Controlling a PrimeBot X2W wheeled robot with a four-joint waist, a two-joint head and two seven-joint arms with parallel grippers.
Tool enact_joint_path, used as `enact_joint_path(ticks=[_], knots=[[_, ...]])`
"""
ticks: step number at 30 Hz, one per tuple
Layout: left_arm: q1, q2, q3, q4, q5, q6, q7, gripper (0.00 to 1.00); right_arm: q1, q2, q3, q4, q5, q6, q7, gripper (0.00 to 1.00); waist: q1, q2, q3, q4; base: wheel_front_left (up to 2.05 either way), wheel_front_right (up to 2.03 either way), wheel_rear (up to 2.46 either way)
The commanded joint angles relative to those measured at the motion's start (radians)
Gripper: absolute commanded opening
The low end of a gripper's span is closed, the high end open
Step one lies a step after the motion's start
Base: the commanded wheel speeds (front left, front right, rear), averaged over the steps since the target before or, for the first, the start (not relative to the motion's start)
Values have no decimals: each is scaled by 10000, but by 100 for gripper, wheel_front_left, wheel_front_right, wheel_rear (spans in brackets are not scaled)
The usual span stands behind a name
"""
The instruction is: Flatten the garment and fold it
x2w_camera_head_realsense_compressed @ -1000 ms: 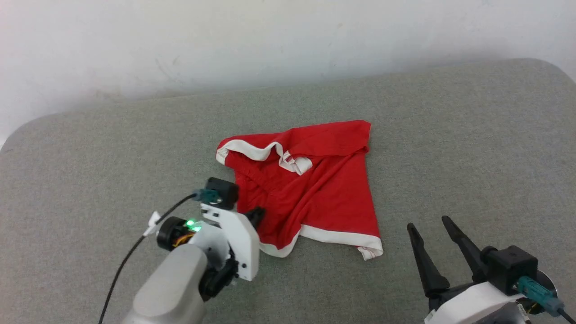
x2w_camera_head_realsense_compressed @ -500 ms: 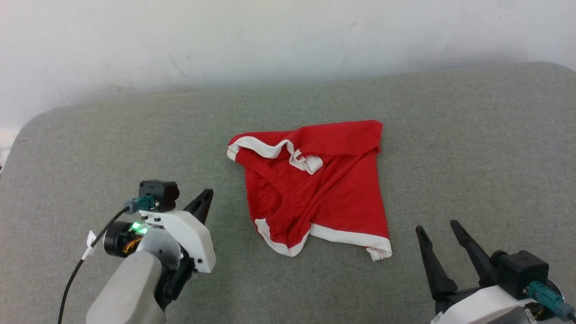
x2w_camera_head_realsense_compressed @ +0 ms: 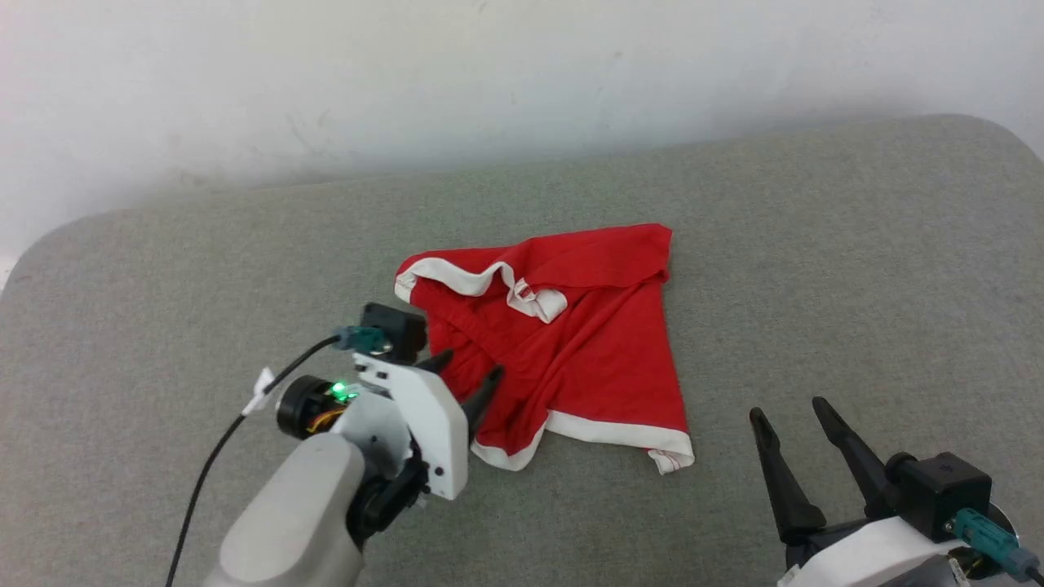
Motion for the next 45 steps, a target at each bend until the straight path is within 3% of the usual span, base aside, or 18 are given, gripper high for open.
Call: enact_joint_path(ticks=[1,12,13,14,18,24,28,33,34,35,40,45], knots=[[-176,-39,-84,66,-36,-83,93,100,-3,29,11,-59,39,-7,33,100,0,0,3,-56,0,0,0],[-1199,-617,-810,2135,92,-248,703,100,-33,29,132,-52,225,-7,49,100,0,0,430,-332,0,0,0],[-1262,-641,-799,2312,87,-223,688,36,-41,29,124,-31,231,-7,48,100,0,0,440,-348,0,0,0],[-1311,-653,-756,2445,70,-188,621,0,-42,29,104,-11,270,-7,41,100,0,0,448,-355,0,0,0],[-1291,-510,-407,2572,-8,86,1,0,-3,29,39,36,365,-7,10,100,0,0,407,-307,0,0,0],[-224,156,698,1587,-489,1017,-985,0,88,30,-78,74,447,-7,-43,100,0,0,418,8,0,0,0],[819,598,1311,596,-823,1694,-1078,0,45,30,-54,92,433,-7,-30,100,0,0,505,284,0,0,0],[1522,645,1623,63,-1121,2059,-1137,1,-129,30,-28,95,315,-7,28,100,0,0,648,562,0,0,0],[1551,599,1637,40,-1132,2088,-1216,66,-169,30,1,87,277,-7,46,100,0,0,660,593,0,0,0],[1563,516,1666,0,-1180,2088,-1322,100,-203,30,11,76,240,-7,58,100,0,0,657,628,0,0,0],[1628,494,1758,-179,-1220,2163,-1554,100,-187,30,-23,17,183,-7,143,100,0,0,514,801,0,0,0],[1679,1013,1338,-524,-1185,1977,-339,100,-76,30,0,-48,209,-7,220,100,0,0,341,886,0,0,0]])
